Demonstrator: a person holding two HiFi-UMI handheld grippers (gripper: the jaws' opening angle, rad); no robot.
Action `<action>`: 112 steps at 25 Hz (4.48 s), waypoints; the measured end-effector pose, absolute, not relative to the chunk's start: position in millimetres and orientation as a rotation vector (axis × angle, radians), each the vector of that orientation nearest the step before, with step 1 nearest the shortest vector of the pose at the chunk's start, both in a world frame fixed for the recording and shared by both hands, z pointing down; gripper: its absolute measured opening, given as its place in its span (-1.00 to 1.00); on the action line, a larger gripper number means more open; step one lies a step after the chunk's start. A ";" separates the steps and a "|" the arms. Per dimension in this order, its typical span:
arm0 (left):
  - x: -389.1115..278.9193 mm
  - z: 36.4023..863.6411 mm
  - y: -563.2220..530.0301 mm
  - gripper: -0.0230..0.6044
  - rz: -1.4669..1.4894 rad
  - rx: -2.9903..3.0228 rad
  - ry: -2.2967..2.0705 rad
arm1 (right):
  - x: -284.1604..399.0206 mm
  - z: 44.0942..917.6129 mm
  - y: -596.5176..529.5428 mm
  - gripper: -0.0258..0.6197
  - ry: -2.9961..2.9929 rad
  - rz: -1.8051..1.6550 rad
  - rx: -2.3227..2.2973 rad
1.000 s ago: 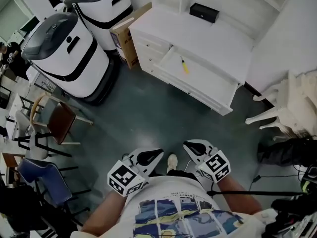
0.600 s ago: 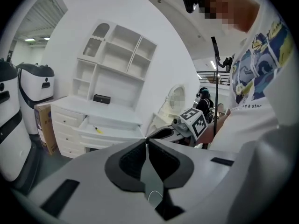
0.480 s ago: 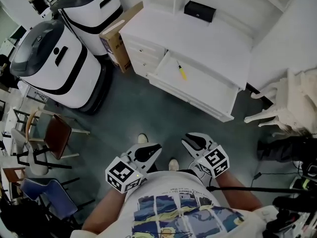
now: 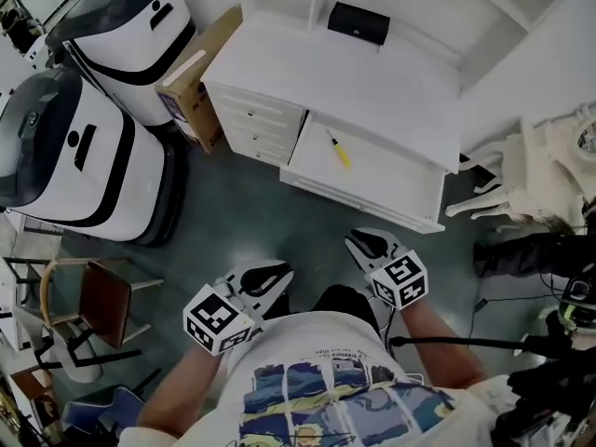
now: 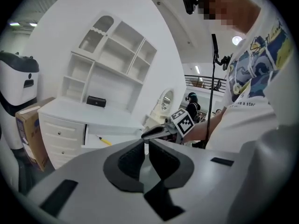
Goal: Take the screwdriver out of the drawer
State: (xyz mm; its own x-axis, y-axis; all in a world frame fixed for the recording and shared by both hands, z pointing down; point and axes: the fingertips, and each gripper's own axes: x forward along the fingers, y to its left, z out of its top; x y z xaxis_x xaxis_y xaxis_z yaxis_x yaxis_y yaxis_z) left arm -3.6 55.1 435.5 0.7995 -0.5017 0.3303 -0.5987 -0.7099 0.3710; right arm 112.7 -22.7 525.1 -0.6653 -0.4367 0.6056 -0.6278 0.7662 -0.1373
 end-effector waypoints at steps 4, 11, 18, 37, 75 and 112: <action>-31.4 439.4 40.1 -0.87 0.283 2.516 -0.789 | 106.0 541.1 -52.9 -0.64 -2.327 0.461 0.843; -54.0 441.3 6.0 -0.83 0.215 2.451 -0.865 | 115.3 578.6 -131.0 -0.64 -2.236 0.482 0.894; -59.8 439.8 -45.8 -0.83 0.257 2.394 -0.968 | 135.8 649.4 -224.8 -0.61 -2.141 0.551 0.906; -52.9 436.6 -155.4 -0.83 0.368 2.238 -1.155 | 134.5 806.6 -320.8 -0.44 -1.931 0.610 0.755; -89.1 418.9 -142.3 -0.83 0.279 2.349 -1.119 | 138.3 765.0 -296.3 -0.62 -1.834 0.593 0.856; -103.2 420.8 -15.8 -0.84 0.206 2.472 -0.967 | 55.3 536.1 -107.0 -0.62 -2.242 0.570 0.865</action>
State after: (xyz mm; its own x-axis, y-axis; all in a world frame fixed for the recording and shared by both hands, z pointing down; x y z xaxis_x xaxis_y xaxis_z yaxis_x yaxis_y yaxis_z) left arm -103.2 -15.8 420.8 0.7399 -0.6006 0.3031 -0.6720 -0.6386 0.3751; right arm 55.3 -107.0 536.1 -0.5640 -0.4235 0.7089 -0.7106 0.6862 -0.1554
